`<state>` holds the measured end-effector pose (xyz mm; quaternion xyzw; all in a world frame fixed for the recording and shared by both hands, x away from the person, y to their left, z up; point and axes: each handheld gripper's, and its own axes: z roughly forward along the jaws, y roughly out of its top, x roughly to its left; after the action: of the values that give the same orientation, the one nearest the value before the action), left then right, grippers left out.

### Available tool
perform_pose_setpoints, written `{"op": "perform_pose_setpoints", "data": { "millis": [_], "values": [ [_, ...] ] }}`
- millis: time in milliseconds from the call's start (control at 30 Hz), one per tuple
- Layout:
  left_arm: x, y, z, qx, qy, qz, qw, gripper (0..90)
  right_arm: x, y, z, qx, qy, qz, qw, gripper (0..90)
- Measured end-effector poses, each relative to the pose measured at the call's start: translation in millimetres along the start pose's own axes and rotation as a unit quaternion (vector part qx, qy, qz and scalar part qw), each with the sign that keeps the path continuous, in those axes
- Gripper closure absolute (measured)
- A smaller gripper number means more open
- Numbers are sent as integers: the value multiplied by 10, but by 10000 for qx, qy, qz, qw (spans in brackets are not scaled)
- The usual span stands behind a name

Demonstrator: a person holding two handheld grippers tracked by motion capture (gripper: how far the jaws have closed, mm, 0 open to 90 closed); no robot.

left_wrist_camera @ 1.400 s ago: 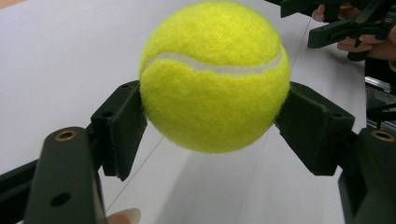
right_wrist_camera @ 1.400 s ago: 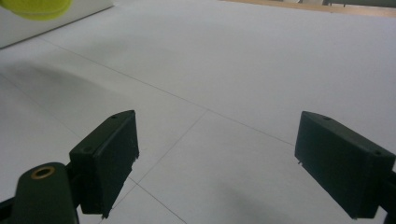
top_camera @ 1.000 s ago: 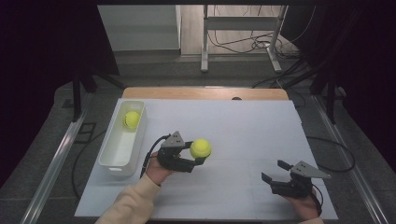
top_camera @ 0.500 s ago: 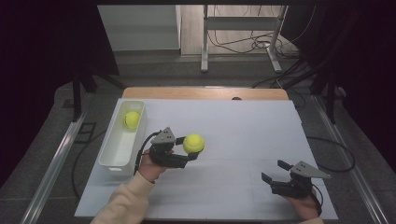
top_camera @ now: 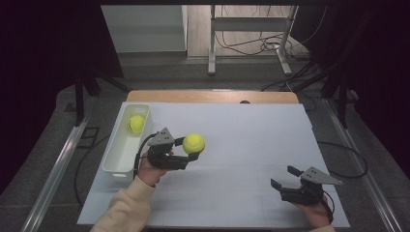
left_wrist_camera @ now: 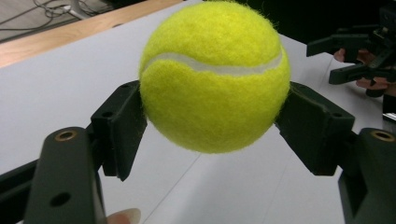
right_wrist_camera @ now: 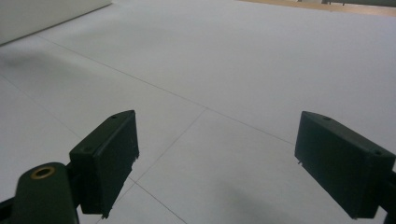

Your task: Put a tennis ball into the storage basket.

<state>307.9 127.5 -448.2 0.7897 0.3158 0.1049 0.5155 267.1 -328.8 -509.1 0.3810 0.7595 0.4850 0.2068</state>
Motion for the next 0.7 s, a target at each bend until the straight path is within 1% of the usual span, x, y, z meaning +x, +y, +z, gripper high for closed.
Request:
{"op": "perform_pose_setpoints", "data": {
  "millis": [67, 267, 500, 700],
  "values": [
    [16, 1, -29, -36, 61, -25, 10000, 265, 1, 0, 0, 1, 2, -2, 10000, 140],
    [58, 0, -89, -87, 146, -67, 9998, 265, -4, 2, -5, -7, -4, 4, 10000, 140],
    [121, -2, -166, -162, 282, -163, 9993, 265, -5, 3, -8, -6, -25, -5, 10000, 141],
    [151, 0, -208, -174, 370, -193, 9990, 265, -11, 5, -16, -35, -66, 14, 10000, 141]
  ]
}}
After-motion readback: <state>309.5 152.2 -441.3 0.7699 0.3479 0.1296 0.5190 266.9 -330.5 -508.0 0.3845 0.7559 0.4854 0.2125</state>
